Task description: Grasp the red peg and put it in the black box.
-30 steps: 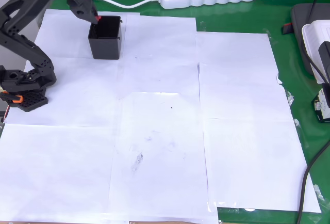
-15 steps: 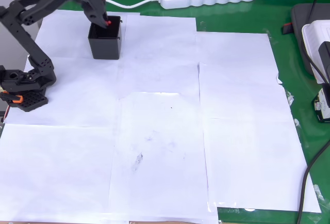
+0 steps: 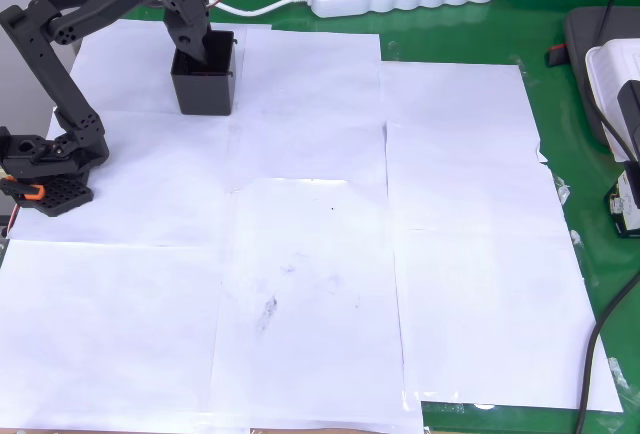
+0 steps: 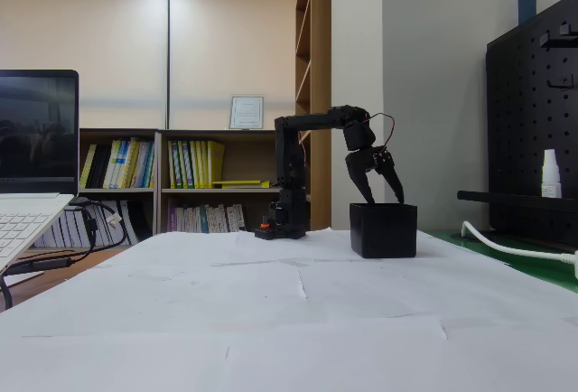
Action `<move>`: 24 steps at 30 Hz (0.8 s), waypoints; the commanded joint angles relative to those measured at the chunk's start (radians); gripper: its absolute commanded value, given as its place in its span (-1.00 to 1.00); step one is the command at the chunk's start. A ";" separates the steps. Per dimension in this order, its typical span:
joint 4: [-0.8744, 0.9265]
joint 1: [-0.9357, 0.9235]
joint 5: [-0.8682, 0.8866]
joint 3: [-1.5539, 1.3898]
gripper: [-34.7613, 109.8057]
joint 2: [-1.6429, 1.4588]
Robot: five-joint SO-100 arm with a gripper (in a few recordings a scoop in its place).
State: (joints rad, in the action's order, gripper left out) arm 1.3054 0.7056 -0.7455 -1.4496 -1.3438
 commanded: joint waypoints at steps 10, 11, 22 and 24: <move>0.172 -0.069 -0.003 -0.276 -0.52 0.087; 0.199 -0.086 -0.017 -0.333 -0.52 0.112; 0.216 -0.256 -0.166 -0.448 -0.52 0.344; 0.192 -0.337 -0.212 -0.360 -0.52 0.380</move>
State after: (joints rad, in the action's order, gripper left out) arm 1.5110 0.4372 -0.8989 -1.8454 -1.0554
